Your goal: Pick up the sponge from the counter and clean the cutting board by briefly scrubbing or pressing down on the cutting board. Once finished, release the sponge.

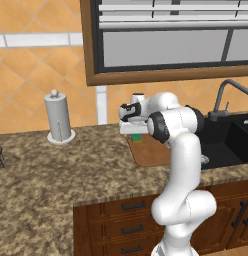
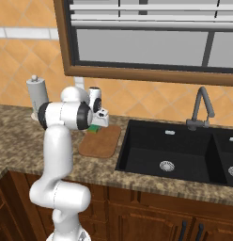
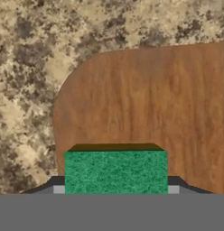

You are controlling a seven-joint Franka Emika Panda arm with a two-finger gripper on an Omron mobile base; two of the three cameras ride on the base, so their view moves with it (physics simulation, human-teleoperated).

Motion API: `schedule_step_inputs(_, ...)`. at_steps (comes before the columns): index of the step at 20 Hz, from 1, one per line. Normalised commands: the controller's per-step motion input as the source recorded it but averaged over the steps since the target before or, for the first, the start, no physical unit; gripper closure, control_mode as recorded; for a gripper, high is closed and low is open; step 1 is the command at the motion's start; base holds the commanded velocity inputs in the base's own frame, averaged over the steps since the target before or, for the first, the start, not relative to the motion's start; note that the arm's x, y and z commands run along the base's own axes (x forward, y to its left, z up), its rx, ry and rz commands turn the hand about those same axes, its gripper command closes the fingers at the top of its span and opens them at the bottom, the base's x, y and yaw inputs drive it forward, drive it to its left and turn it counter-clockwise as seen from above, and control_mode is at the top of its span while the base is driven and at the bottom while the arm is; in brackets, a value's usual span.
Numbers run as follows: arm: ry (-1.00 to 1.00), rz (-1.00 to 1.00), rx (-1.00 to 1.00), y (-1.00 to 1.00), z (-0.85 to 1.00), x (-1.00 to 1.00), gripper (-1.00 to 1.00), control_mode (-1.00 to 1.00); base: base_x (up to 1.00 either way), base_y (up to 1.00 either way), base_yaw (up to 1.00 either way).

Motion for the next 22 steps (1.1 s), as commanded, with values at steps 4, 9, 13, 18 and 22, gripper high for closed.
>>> schedule_step_inputs(4, 0.0, 0.01, 0.0, 0.0, -0.24, 0.44, 1.0, -1.0, 0.0, 0.0, 0.0)
schedule_step_inputs(9, 0.0, 0.01, -0.01, 0.0, -0.25, 0.43, 1.0, -1.0, 0.0, 0.0, 0.0)
schedule_step_inputs(13, 0.0, 0.02, 0.0, -0.03, -0.19, 0.24, 1.0, -1.0, 0.0, 0.0, 0.0)
schedule_step_inputs(18, 0.0, 0.03, 0.0, -0.17, -0.25, 0.01, 1.0, -1.0, 0.0, 0.0, 0.0)
schedule_step_inputs(22, 0.0, 0.01, 0.0, -0.31, -0.12, 0.0, 1.0, -1.0, 0.0, 0.0, 0.0)
